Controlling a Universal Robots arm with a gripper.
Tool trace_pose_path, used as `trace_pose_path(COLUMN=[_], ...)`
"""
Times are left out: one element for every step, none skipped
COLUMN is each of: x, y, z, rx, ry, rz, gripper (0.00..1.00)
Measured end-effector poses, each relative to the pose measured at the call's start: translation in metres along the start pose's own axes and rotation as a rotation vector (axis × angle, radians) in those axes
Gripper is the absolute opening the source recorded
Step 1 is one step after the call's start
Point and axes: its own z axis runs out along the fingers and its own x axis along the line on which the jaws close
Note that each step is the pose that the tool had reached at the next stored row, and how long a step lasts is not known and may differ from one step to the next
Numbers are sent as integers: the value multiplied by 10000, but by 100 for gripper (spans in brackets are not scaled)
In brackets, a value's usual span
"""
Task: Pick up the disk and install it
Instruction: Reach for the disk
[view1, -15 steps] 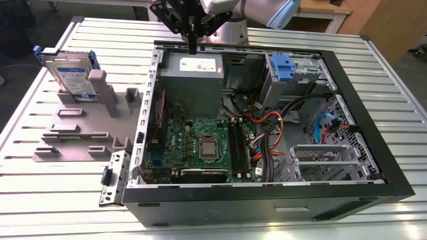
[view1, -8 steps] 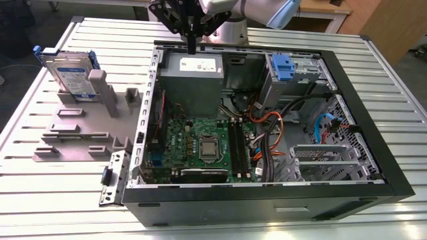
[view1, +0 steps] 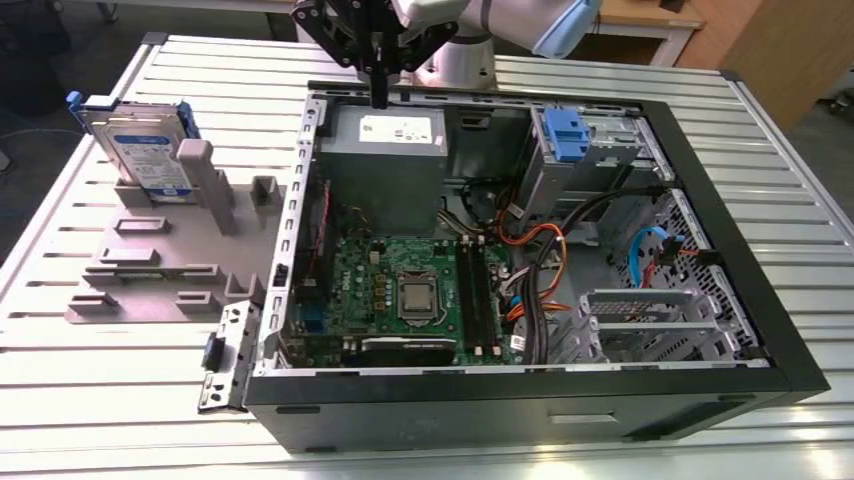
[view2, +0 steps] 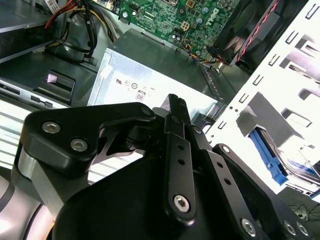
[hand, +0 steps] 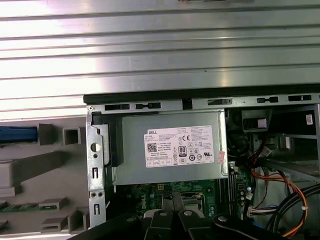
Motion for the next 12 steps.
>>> trace_pose_path(x=[1, 4, 5, 17, 34, 36, 37, 39, 41, 43, 45, 47], y=[0, 0, 0, -1, -3, -3, -3, -3, -3, -3, -3, -3], z=[0, 0, 0, 0, -1, -1, -1, -1, -1, -1, -1, -1], rx=[0, 0, 0, 0, 0, 0, 0, 0, 0, 0, 0, 0], ry=[0, 0, 0, 0, 0, 0, -1, 0, 0, 0, 0, 0], rz=[0, 0, 0, 0, 0, 0, 0, 0, 0, 0, 0, 0], gripper=[11, 11, 11, 11, 11, 11, 11, 11, 11, 11, 11, 11])
